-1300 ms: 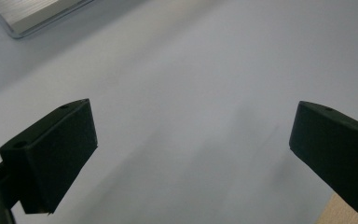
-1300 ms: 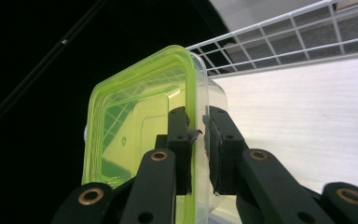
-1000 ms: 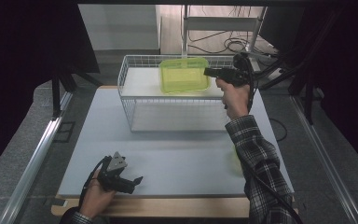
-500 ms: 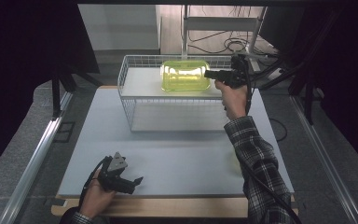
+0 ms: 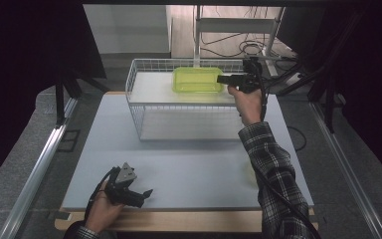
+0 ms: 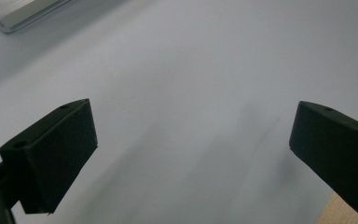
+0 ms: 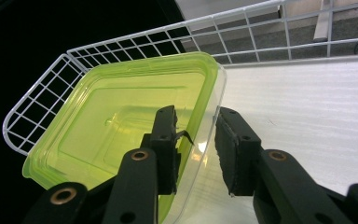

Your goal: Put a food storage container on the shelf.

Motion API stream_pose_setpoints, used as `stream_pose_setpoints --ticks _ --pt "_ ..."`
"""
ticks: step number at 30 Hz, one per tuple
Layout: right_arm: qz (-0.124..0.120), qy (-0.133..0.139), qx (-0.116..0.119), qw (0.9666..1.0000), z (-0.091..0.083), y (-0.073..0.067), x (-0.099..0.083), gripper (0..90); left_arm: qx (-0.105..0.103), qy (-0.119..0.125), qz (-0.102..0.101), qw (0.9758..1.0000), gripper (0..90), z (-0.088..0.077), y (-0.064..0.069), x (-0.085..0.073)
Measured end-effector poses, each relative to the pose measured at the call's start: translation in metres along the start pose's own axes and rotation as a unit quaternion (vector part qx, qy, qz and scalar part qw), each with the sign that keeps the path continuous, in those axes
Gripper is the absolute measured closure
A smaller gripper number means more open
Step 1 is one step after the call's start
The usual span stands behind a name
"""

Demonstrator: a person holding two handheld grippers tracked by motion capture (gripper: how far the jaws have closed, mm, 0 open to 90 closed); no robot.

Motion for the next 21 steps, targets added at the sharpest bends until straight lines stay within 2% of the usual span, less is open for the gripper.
stream_pose_setpoints --ticks 3,4,9,13,14,16,18,21 --pt "-0.014 -0.005 -0.013 0.9998 0.003 0.000 0.001 60.2 0.000 -0.001 0.000 1.0000 0.6 0.000 0.000 0.000" --pt "-0.026 -0.006 -0.018 0.9995 0.002 0.000 0.001 60.0 0.000 -0.001 0.000 1.0000 0.6 0.000 0.000 0.000" --pt "-0.043 -0.010 -0.028 0.9986 0.002 -0.003 0.003 57.5 0.000 -0.001 0.001 1.0000 0.5 0.000 0.000 0.000" --pt "-0.044 0.001 -0.021 0.9988 -0.002 -0.004 0.004 51.7 0.000 0.000 0.000 1.0000 0.5 0.000 0.000 0.000" --pt "-0.047 0.006 -0.012 0.9988 -0.005 -0.006 0.004 46.1 0.000 0.000 0.001 1.0000 0.5 0.000 0.000 0.000" --pt "-0.049 0.006 -0.009 0.9987 -0.006 -0.007 0.004 44.3 -0.001 0.001 0.000 1.0000 0.5 0.000 0.000 0.000" --pt "-0.065 0.007 0.001 0.9979 -0.009 -0.011 0.001 38.1 -0.004 0.003 -0.004 1.0000 0.5 -0.001 0.000 0.001" --pt "-0.080 0.002 0.006 0.9967 -0.011 -0.015 -0.003 33.6 -0.007 0.006 -0.008 0.9999 0.5 -0.001 0.000 0.001"
Point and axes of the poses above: each handheld gripper's, and its own axes: z roughly forward along the jaws, x roughly out of its top, y roughly to its right, the point moved 4 cm from there along z, roughly forward along the jaws, and after that the axes turned 7 degrees about -z, right-handed, at the moved point
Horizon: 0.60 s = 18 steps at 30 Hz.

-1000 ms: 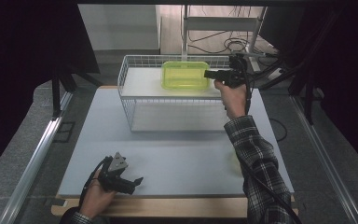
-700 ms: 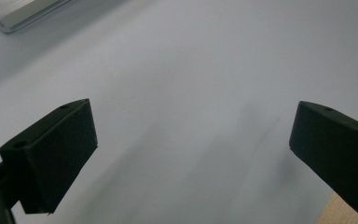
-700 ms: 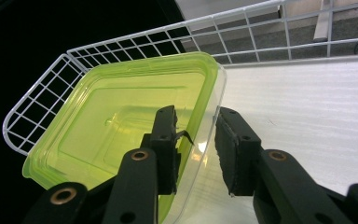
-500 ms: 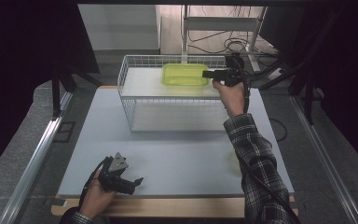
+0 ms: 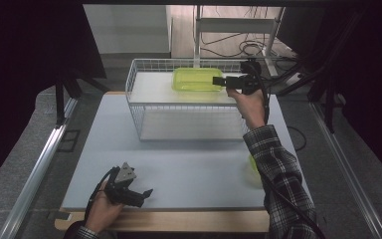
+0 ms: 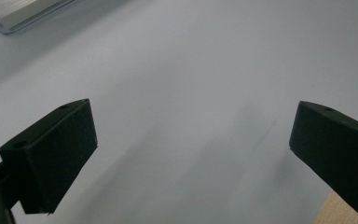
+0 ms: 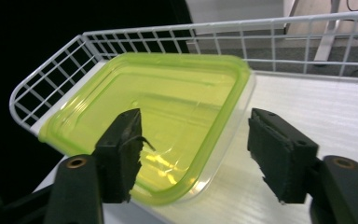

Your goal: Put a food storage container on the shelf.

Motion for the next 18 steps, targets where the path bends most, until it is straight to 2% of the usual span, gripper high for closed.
stream_pose_setpoints --ticks 6,13,18 --pt "-0.021 -0.002 0.005 0.9998 -0.006 -0.007 -0.006 26.9 -0.011 0.008 -0.011 0.9998 0.0 -0.001 0.000 0.001" --pt "-0.047 -0.002 0.008 0.9988 -0.014 -0.014 -0.014 18.7 -0.023 0.032 -0.017 0.9991 0.0 -0.004 0.000 0.003" --pt "-0.063 -0.005 0.008 0.9979 -0.018 -0.019 -0.020 14.7 -0.025 0.040 -0.018 0.9987 0.0 -0.005 -0.001 0.004"
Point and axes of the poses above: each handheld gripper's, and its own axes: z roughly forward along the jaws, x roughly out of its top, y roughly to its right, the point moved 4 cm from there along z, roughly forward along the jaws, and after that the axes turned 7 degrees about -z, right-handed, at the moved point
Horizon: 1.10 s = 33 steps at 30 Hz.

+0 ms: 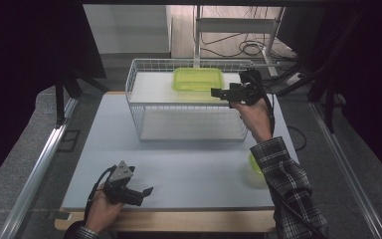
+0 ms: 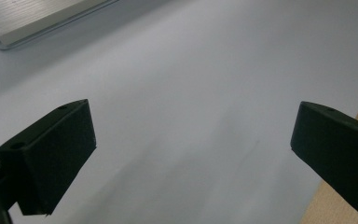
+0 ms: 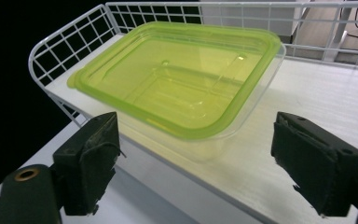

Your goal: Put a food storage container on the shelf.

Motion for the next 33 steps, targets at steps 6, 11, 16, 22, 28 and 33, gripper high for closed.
stream_pose_setpoints --ticks 6,11,16,22,28,33 --pt "-0.023 -0.001 -0.002 0.9997 -0.005 -0.005 -0.008 11.2 0.002 0.002 0.005 1.0000 0.4 0.000 0.000 0.000" --pt "-0.033 -0.001 0.000 0.9995 -0.008 -0.010 -0.012 10.5 0.006 0.005 0.006 1.0000 0.4 -0.001 0.000 0.001" --pt "-0.045 0.000 0.005 0.9990 -0.014 -0.017 -0.020 9.6 0.002 0.004 0.010 0.9999 0.4 0.000 0.002 0.001" --pt "-0.046 0.002 0.012 0.9989 -0.018 -0.022 -0.029 8.6 0.007 0.005 0.016 0.9998 0.5 -0.001 0.004 0.001" --pt "-0.049 -0.001 0.020 0.9986 -0.021 -0.024 -0.041 8.0 0.014 0.005 0.017 0.9997 0.5 -0.001 0.003 0.002" --pt "-0.053 -0.003 0.030 0.9982 -0.024 -0.025 -0.051 8.0 0.017 0.001 0.016 0.9997 0.5 -0.001 0.002 0.001"
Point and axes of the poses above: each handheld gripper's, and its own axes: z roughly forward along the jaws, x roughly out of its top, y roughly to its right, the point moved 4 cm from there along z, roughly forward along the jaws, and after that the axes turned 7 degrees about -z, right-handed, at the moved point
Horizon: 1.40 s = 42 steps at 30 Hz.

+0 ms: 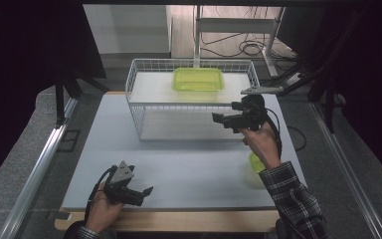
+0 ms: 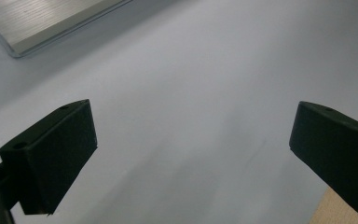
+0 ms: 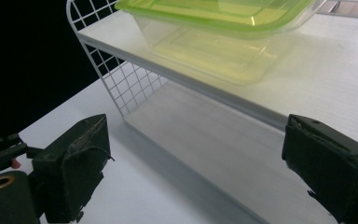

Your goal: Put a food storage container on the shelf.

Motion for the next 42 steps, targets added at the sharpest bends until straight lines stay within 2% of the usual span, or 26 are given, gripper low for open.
stream_pose_setpoints --ticks 9,14,15,18,27,30,42 --pt "-0.036 -0.009 -0.003 0.9993 -0.003 -0.009 -0.017 7.7 0.003 -0.005 0.001 1.0000 0.3 0.000 0.000 -0.001" --pt "-0.042 -0.008 -0.005 0.9991 -0.005 -0.012 -0.026 6.1 0.003 -0.006 0.001 1.0000 0.2 0.001 0.000 -0.001" --pt "-0.051 -0.004 -0.010 0.9986 -0.006 -0.013 -0.031 5.3 0.003 -0.006 0.001 1.0000 0.2 0.001 0.000 -0.001" --pt "-0.056 -0.006 -0.016 0.9983 -0.007 -0.014 -0.038 5.3 0.002 -0.008 0.001 1.0000 0.2 0.001 0.000 -0.001" --pt "-0.057 -0.008 -0.027 0.9980 -0.011 -0.018 -0.058 5.2 0.003 -0.012 0.002 0.9999 0.1 0.002 0.001 -0.001" --pt "-0.063 0.000 -0.033 0.9975 -0.013 -0.018 -0.066 5.0 0.004 -0.014 0.002 0.9999 0.0 0.002 0.001 -0.002" --pt "-0.059 -0.024 -0.055 0.9964 -0.016 -0.020 -0.100 4.4 0.004 -0.019 0.008 0.9998 0.0 0.003 0.002 -0.002"
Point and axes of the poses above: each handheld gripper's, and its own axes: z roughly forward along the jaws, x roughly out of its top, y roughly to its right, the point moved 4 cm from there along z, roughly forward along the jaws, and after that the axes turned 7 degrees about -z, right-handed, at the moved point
